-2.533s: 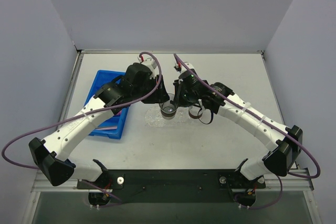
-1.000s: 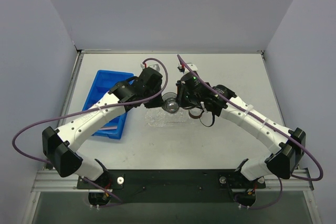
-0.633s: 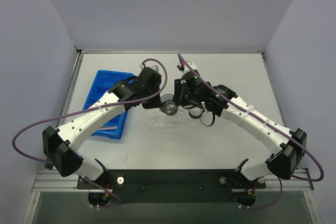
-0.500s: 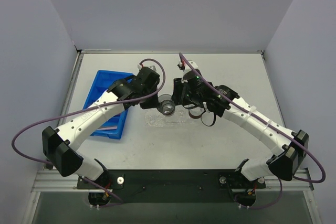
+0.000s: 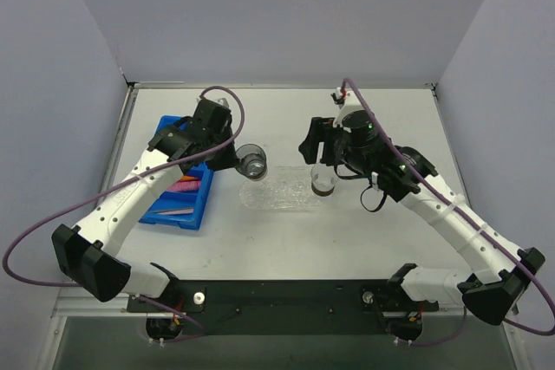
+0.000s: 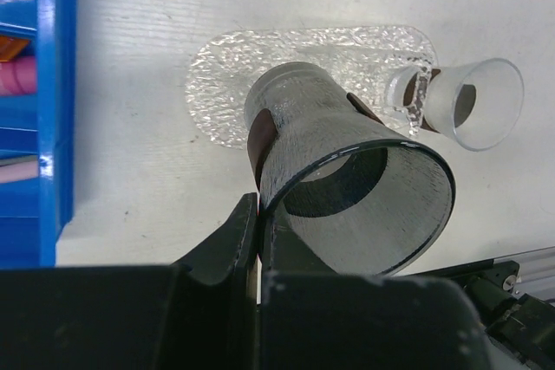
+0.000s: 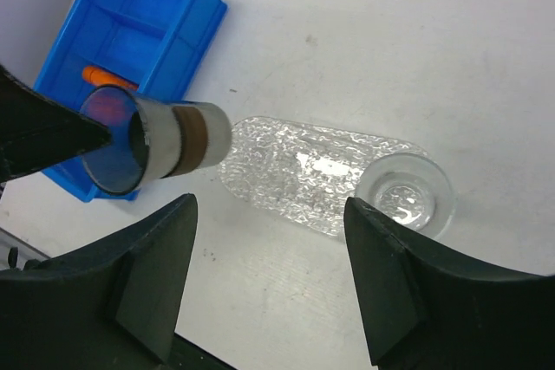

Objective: Prepare toiletry sets of a toothbrush and toothpaste on the tray

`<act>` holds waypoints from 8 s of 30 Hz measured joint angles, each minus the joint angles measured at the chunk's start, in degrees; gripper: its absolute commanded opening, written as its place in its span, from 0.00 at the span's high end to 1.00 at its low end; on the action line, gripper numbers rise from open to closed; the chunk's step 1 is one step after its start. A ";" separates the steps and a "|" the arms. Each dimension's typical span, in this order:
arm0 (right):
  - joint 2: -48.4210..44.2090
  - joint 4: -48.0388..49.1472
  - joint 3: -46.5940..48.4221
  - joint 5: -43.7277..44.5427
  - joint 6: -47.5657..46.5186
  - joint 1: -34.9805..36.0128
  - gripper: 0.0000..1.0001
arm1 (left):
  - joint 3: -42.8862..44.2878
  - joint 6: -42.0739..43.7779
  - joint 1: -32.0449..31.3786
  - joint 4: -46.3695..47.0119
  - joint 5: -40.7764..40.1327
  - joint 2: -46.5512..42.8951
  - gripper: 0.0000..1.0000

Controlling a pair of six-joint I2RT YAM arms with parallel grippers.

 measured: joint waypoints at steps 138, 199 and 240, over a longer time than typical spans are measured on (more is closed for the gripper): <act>-8.09 0.13 -8.72 -2.12 1.46 -9.68 0.35 | -6.51 17.25 5.31 11.02 5.18 6.40 0.28; -3.98 0.94 -9.57 -5.86 1.49 -15.67 0.37 | -31.80 -23.65 33.79 27.91 -15.78 1.86 0.59; -3.82 1.77 -9.57 -8.61 2.86 -18.71 0.37 | -33.57 -25.18 33.81 33.53 -15.08 6.97 0.69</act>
